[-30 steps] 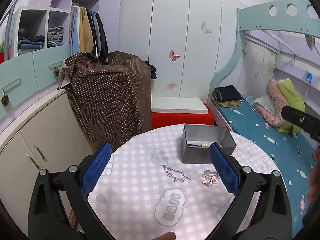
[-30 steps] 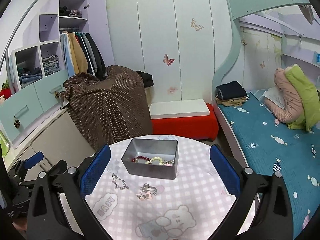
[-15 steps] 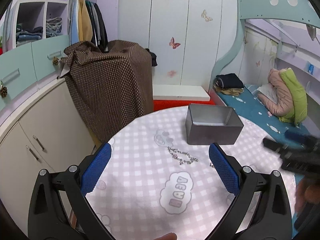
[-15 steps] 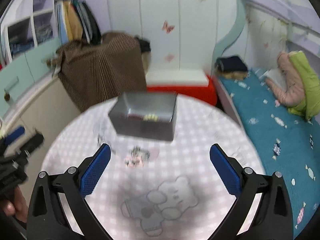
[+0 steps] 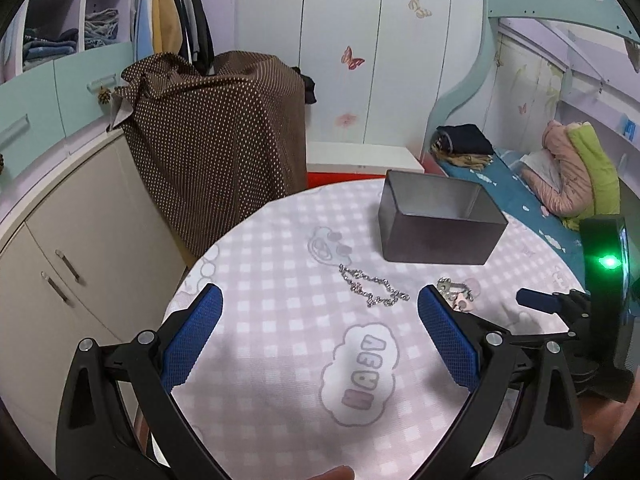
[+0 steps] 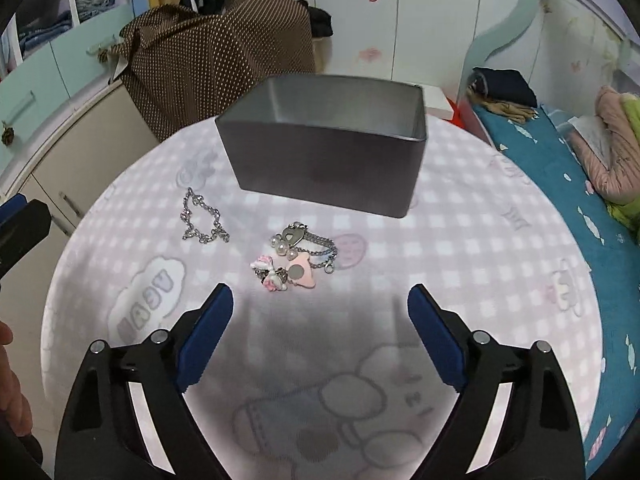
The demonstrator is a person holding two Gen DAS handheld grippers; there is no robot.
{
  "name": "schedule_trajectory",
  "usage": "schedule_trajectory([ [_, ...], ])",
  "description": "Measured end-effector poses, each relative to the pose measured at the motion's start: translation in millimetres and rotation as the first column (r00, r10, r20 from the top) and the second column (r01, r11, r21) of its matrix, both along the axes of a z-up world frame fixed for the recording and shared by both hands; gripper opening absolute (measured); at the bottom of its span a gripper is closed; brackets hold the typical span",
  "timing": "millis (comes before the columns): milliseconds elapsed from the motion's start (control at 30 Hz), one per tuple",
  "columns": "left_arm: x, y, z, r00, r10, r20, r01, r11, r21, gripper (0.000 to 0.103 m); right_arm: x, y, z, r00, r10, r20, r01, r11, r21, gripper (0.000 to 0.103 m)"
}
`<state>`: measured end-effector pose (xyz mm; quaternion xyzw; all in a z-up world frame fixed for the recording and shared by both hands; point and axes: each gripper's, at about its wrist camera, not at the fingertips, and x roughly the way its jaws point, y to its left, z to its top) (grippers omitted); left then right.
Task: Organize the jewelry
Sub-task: 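Grasp the silver chain bracelet with the left tool while the right tool grasps a pink charm keychain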
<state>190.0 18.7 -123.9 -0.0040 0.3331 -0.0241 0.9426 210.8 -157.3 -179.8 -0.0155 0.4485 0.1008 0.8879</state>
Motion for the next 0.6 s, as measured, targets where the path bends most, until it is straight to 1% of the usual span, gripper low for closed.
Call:
schedule_trajectory([
  [133, 2.8, 0.4, -6.8, 1.000, 0.002, -0.021, -0.002, 1.000, -0.002, 0.098, 7.8, 3.2, -7.3, 1.000, 0.014, -0.016, -0.014, 1.000, -0.012, 0.069],
  [167, 3.8, 0.7, -8.0, 1.000, 0.002, -0.026, -0.002, 1.000, -0.004, 0.098, 9.4, 5.1, -9.8, 0.999, 0.023, -0.022, -0.024, 1.000, -0.016, 0.063],
  [200, 4.3, 0.6, -8.5, 1.000, 0.002, -0.028, -0.002, 1.000, -0.006, 0.098, 10.4, 7.5, -12.5, 0.999, 0.034, -0.028, -0.034, 0.999, -0.020, 0.061],
  [267, 5.4, 0.9, -9.6, 1.000, 0.003, -0.030, -0.003, 1.000, -0.007, 0.098, 9.6, 11.2, -13.3, 0.999, 0.043, -0.004, -0.043, 0.998, -0.046, 0.057],
  [333, 7.2, 1.6, -11.0, 0.999, 0.005, -0.035, -0.006, 1.000, -0.010, 0.098, 8.6, 11.2, -14.0, 0.999, 0.046, 0.013, -0.046, 0.998, -0.051, 0.047],
  [367, 7.9, 1.8, -11.2, 0.999, 0.006, -0.036, -0.006, 1.000, -0.011, 0.098, 8.1, 10.8, -13.7, 0.999, 0.049, 0.021, -0.047, 0.997, -0.055, 0.036],
  [400, 8.4, 1.9, -11.7, 0.999, 0.006, -0.038, -0.006, 1.000, -0.012, 0.098, 7.3, 10.3, -13.4, 0.998, 0.055, 0.028, -0.054, 0.997, -0.059, 0.028],
  [500, 10.1, 1.6, -14.0, 0.999, 0.002, -0.045, -0.003, 1.000, -0.012, 0.098, 7.2, 9.0, -13.9, 0.997, 0.070, 0.036, -0.068, 0.996, -0.051, 0.027],
  [600, 11.8, 0.2, -16.1, 0.999, 0.001, -0.050, -0.001, 1.000, -0.011, 0.098, 5.8, 3.8, -11.9, 0.997, 0.070, 0.043, -0.069, 0.997, -0.019, 0.026],
])
